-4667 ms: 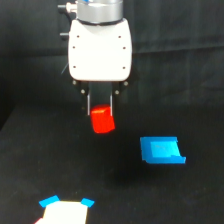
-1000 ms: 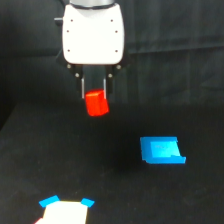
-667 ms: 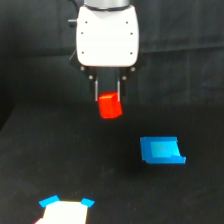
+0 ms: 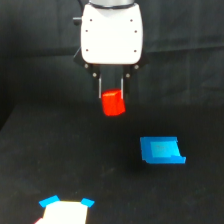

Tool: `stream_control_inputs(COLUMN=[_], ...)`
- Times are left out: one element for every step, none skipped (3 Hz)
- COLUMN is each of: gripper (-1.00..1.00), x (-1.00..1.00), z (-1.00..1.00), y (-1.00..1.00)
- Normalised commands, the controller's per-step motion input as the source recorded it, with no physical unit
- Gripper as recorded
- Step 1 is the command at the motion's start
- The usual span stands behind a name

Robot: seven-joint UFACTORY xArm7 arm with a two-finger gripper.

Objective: Pick up the red object from the table

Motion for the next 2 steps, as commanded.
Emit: stream_control_inputs(gripper=[-1.0, -1.0], x=[-0.37, -0.58], z=[0.2, 0.6], y=[-0.79, -0.62])
